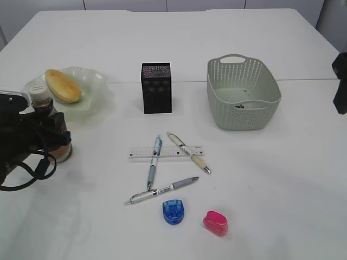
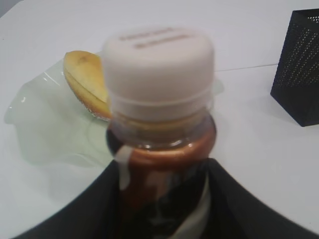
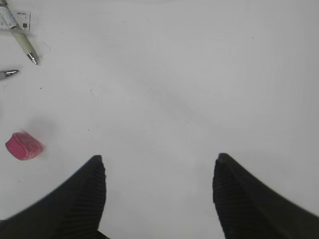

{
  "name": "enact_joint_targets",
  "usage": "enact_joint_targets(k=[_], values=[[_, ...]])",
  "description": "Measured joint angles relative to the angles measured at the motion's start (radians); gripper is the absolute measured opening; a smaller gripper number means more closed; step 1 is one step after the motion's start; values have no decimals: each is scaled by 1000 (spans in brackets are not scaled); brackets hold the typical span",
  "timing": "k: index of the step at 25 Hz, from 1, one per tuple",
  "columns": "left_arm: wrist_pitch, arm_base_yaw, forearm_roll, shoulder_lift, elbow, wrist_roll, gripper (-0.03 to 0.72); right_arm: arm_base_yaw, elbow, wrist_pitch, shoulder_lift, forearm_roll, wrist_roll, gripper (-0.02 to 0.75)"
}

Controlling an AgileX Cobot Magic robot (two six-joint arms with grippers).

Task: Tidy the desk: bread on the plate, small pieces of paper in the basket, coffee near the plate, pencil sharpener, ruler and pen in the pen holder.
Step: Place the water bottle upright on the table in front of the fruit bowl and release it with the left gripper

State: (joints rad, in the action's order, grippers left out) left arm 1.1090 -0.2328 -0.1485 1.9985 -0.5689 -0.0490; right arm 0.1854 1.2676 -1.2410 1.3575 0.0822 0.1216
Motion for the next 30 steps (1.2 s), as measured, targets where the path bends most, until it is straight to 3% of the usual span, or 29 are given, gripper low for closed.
enact_joint_targets(k=[15,30], values=[[28,0,-4,0,-5,0,467,0,0,0,0,0,-2,493],[34,0,-12,0,-5,0,493,0,0,0,0,0,-2,493]])
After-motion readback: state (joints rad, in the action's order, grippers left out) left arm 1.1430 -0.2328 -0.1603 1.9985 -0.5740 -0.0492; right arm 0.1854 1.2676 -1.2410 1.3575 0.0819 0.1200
